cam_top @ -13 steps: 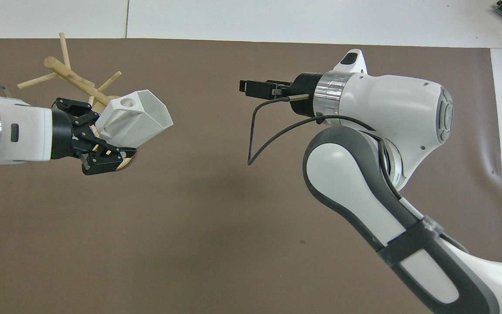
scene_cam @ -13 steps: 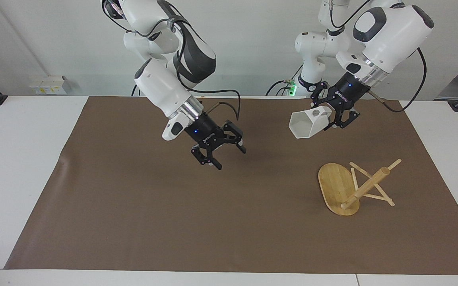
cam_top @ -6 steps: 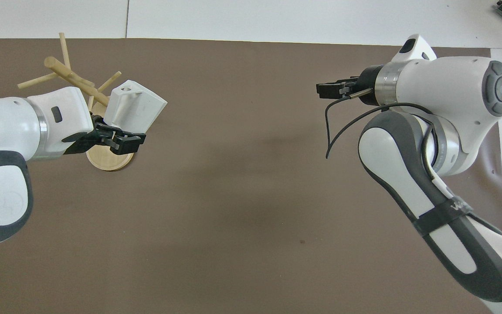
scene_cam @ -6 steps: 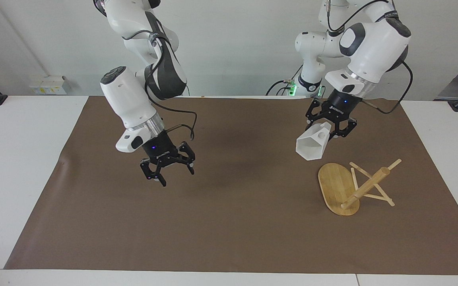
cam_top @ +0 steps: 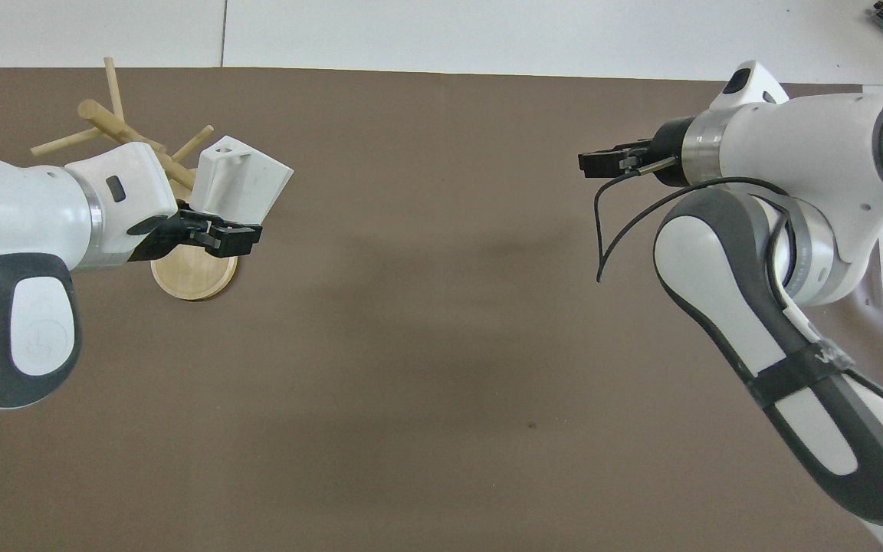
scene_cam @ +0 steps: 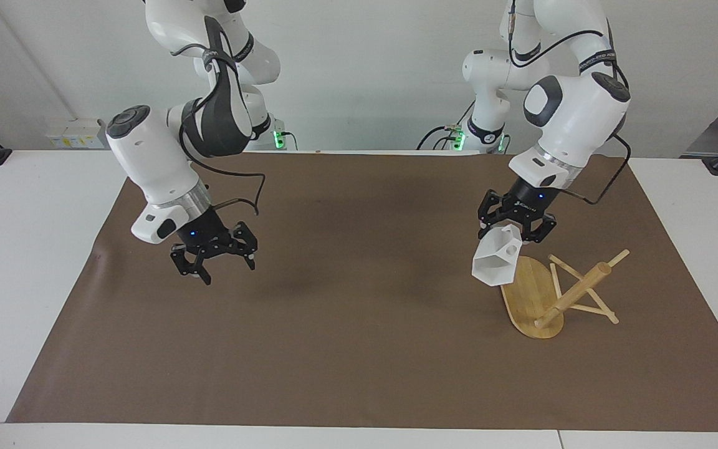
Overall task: Hang cup on rack
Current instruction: 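Lower the cup onto a rack peg while the right gripper returns, then open the left gripper and pull it back from the hung cup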
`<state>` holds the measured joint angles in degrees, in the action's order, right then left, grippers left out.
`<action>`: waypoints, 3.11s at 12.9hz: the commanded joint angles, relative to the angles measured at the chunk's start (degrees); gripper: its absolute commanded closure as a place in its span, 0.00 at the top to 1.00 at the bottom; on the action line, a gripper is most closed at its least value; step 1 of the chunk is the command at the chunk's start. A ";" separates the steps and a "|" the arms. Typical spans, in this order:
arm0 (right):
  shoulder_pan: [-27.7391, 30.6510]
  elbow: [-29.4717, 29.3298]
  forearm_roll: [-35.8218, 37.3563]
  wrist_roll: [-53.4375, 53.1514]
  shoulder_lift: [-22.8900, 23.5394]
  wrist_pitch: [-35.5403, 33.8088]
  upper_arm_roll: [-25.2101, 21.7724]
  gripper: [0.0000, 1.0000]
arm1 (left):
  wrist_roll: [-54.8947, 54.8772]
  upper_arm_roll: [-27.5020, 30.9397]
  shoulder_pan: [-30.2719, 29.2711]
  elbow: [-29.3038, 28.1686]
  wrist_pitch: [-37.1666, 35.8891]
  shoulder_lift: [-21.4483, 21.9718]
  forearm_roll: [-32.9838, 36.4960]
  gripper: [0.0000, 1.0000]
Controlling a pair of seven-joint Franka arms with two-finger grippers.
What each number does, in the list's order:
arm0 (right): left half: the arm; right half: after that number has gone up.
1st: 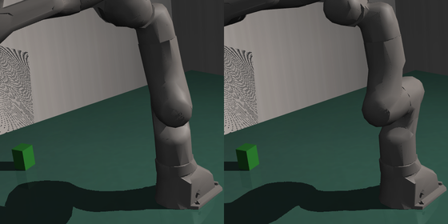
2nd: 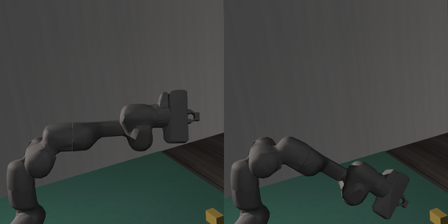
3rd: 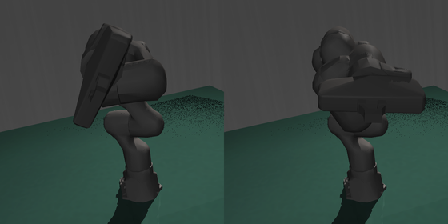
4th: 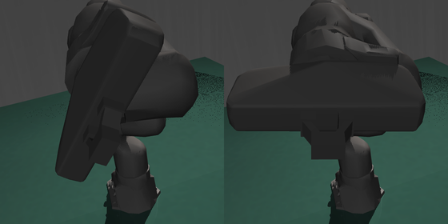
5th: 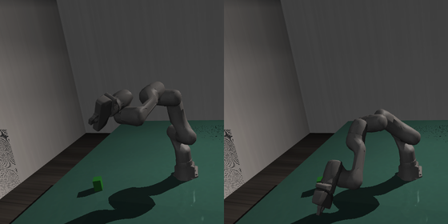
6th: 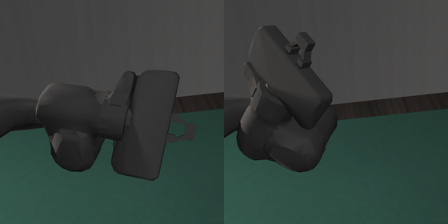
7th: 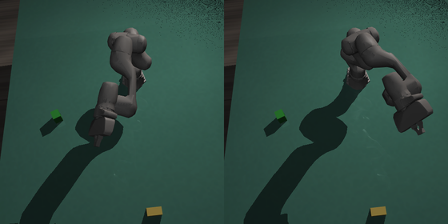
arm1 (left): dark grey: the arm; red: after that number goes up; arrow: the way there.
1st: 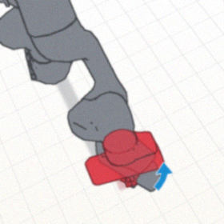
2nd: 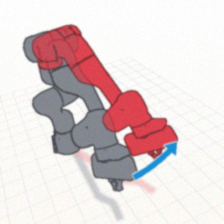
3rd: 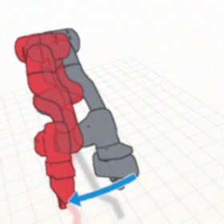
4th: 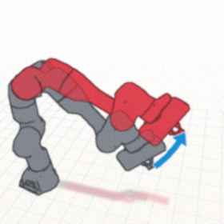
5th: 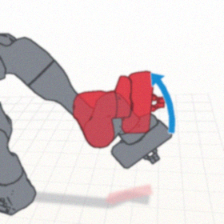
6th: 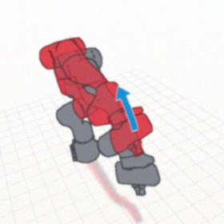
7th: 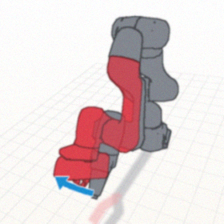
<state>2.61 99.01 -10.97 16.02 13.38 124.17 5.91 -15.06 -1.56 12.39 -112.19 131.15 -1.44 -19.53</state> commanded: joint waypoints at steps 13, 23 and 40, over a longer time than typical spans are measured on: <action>0.47 -3.30 4.38 -9.77 -11.97 -31.60 -7.49 1.00 | 4.16 0.33 -4.83 0.04 2.53 -1.19 0.63 0.00; -0.41 -7.61 5.61 -17.77 -15.05 -40.76 -6.88 1.00 | 4.07 0.25 -7.11 0.04 3.85 -3.13 -0.34 0.00; 1.70 -6.64 13.35 -12.94 -14.96 -35.57 -9.96 1.00 | 6.18 0.33 -7.90 -0.40 3.58 -3.21 -1.13 0.94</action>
<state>3.99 91.79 1.60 1.75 -1.20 88.08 -4.10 -9.14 -0.98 4.75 -112.18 134.14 -4.82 -20.07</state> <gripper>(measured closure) 0.000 0.242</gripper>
